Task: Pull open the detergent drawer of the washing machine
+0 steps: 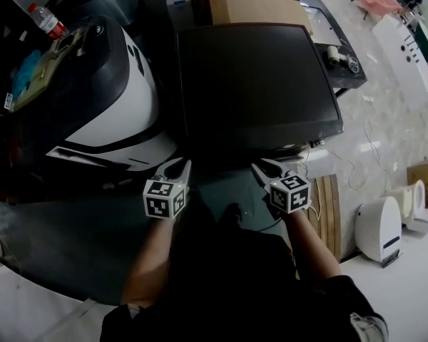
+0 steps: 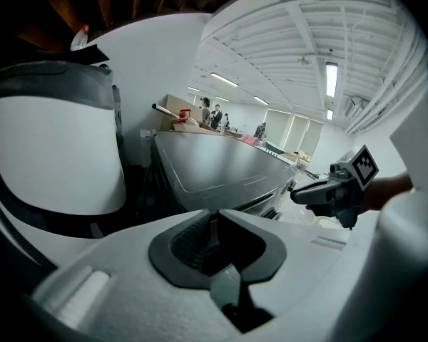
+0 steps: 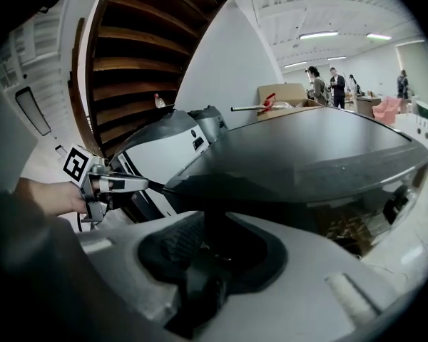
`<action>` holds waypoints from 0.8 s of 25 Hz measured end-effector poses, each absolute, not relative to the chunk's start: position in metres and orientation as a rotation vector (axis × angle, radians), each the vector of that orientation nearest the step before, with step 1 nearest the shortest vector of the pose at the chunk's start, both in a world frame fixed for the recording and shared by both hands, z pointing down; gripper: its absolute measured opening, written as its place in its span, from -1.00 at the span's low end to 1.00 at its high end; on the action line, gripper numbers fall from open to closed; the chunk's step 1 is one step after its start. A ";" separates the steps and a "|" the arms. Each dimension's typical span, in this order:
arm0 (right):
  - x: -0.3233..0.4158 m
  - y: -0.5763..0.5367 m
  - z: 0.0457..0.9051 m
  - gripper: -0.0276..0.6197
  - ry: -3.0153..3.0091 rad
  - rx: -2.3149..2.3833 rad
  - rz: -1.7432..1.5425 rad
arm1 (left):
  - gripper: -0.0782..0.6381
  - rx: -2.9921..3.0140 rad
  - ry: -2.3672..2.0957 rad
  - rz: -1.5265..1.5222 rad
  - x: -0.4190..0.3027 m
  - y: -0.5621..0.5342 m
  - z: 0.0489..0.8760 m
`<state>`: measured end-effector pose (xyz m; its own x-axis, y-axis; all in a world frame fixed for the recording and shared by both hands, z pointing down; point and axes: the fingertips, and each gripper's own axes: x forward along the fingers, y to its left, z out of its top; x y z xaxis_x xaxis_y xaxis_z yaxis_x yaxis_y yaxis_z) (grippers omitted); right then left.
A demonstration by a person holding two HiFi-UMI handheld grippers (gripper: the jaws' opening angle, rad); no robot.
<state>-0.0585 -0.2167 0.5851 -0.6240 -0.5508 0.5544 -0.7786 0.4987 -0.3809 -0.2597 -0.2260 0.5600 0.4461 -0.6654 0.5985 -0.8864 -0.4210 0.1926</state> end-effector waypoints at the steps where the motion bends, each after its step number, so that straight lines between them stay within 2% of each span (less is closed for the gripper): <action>1: -0.059 -0.217 0.588 -0.62 -2.378 1.103 0.875 | -0.59 2.208 -1.288 0.623 -0.260 -0.226 0.566; 3: -0.060 -0.220 0.593 -0.60 -2.364 1.097 0.872 | -0.47 2.199 -1.267 0.654 -0.260 -0.225 0.575; 8: -0.067 -0.229 0.604 -0.49 -2.345 1.082 0.863 | -0.39 2.166 -1.252 0.699 -0.264 -0.224 0.594; 20: -0.083 -0.241 0.616 -0.36 -2.307 1.095 0.875 | -0.37 2.153 -1.216 0.751 -0.266 -0.231 0.615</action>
